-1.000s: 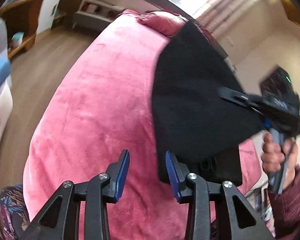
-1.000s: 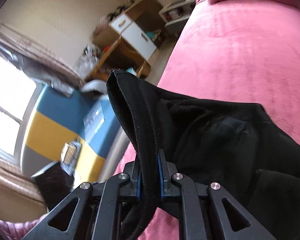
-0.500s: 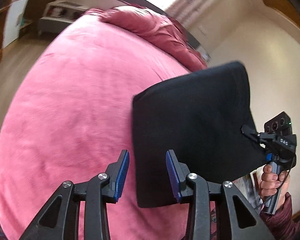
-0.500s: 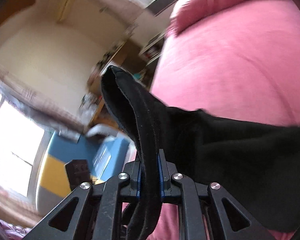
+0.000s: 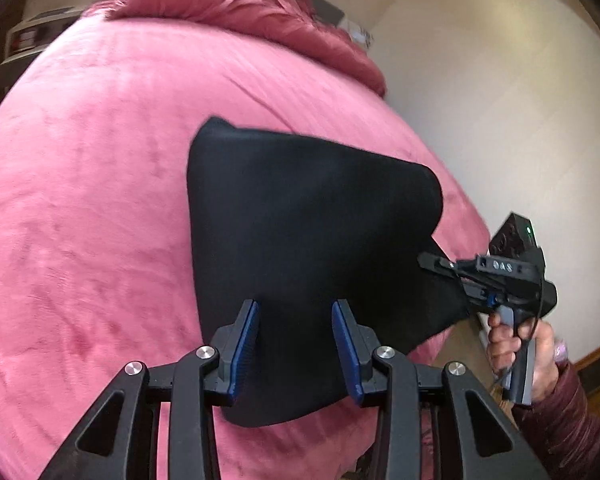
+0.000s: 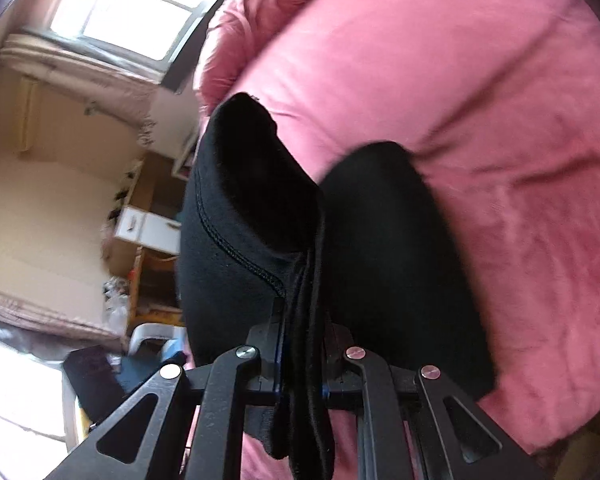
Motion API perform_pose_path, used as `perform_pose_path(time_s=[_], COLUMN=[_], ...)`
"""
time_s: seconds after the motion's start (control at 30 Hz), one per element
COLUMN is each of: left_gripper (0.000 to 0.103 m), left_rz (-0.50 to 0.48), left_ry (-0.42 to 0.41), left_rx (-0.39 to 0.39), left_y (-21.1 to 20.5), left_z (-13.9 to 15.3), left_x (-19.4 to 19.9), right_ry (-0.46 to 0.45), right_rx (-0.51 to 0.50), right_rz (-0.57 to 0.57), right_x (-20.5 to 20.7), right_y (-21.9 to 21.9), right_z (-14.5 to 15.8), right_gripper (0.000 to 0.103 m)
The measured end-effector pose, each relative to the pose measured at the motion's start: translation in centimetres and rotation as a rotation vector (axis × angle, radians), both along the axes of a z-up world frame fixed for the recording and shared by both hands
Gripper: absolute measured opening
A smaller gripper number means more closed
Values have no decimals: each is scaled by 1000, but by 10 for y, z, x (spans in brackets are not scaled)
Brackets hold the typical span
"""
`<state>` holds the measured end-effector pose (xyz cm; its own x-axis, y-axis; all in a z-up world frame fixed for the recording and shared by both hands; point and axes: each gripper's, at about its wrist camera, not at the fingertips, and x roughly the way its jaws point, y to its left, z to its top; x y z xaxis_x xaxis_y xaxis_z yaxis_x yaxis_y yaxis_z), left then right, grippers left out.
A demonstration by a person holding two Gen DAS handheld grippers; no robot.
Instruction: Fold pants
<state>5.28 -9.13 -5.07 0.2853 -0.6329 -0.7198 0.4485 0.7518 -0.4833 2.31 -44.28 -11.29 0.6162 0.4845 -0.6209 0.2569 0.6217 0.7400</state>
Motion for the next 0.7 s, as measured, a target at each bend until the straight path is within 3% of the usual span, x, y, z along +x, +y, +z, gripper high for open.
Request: perform_pose_path(time_s=[0.13, 0.33, 0.5, 0.63, 0.7], left_gripper=[39, 39, 39, 39, 39], left_rz=[-26, -17, -5, 17, 24], left_ry=[8, 28, -10, -59, -92], left_rx=[43, 22, 44, 24, 26], left_y=[-14, -12, -16, -11, -9], left_z=[-10, -13, -8, 5, 12], left_x=[-3, -1, -7, -13, -14], right_ry=[18, -6, 31, 27, 0], right_rx=[3, -112, -198, -292, -355], right_rz=[-4, 29, 38, 13, -5], right_x=[2, 14, 13, 2, -2], right_y=[-9, -10, -12, -15, -16], right_z=[-15, 0, -1, 16, 33], right_gripper=[13, 13, 15, 27, 55])
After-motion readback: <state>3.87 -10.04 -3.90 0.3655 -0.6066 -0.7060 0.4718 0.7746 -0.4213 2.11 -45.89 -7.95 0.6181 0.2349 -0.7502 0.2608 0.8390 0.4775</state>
